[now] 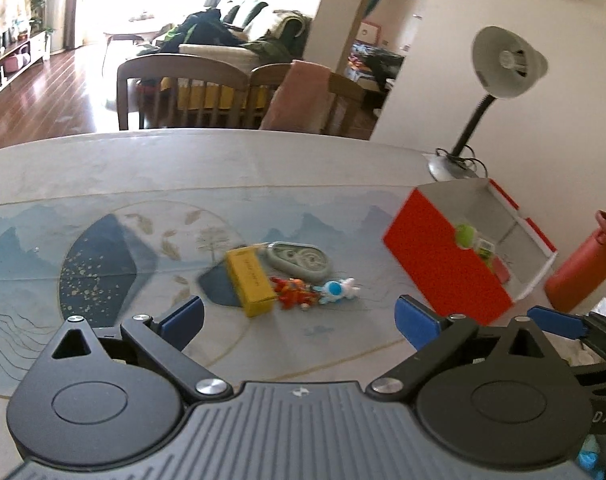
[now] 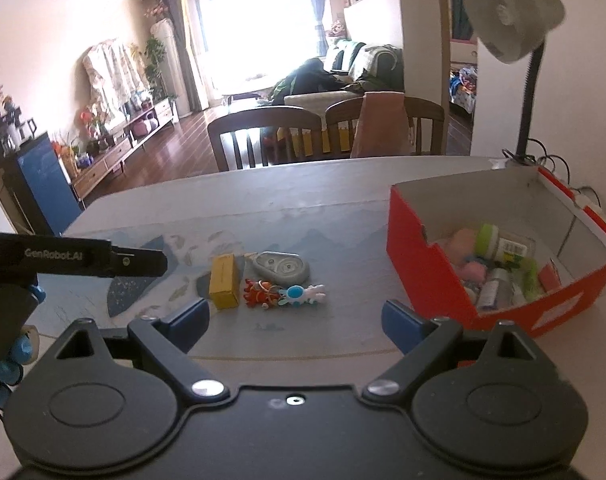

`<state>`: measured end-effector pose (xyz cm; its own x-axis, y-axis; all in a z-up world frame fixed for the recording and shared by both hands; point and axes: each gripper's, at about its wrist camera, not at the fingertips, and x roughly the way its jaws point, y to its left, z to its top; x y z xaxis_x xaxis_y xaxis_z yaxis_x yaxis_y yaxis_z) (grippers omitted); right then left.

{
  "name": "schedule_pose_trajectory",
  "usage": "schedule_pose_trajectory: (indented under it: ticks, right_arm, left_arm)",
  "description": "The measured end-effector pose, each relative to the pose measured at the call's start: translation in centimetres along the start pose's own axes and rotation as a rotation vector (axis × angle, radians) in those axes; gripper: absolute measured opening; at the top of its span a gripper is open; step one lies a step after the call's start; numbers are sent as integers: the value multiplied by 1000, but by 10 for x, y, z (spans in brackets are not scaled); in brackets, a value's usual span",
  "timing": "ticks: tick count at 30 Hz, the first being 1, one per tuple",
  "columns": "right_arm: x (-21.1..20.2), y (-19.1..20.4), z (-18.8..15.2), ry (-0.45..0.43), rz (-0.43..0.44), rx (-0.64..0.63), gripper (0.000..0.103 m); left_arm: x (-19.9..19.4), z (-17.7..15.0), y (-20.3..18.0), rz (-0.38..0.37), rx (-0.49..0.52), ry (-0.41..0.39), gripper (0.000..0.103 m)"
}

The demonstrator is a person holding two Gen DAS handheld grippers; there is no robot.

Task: Organize rigid objects
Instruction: 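Withdraw both tools from the shoebox back to the remaining items, then grasp the yellow box with the left tool while the right tool grasps the astronaut toy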

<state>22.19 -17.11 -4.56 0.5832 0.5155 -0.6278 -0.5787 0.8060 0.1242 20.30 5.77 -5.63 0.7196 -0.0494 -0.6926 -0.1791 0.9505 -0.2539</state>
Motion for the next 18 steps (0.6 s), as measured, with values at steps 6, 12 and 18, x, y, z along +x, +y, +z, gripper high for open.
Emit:
schedule_pose_trajectory:
  ticks: [6, 12, 18]
  right_arm:
    - [31, 2, 1, 14, -9, -26, 92]
    - [72, -5, 3, 58, -2, -53, 90]
    - [111, -15, 4, 103, -3, -66, 85]
  left_arm:
    - [25, -2, 20, 81, -59, 16, 102]
    - [52, 1, 29, 120, -101, 38, 102]
    - [81, 6, 30, 157, -118, 51, 102]
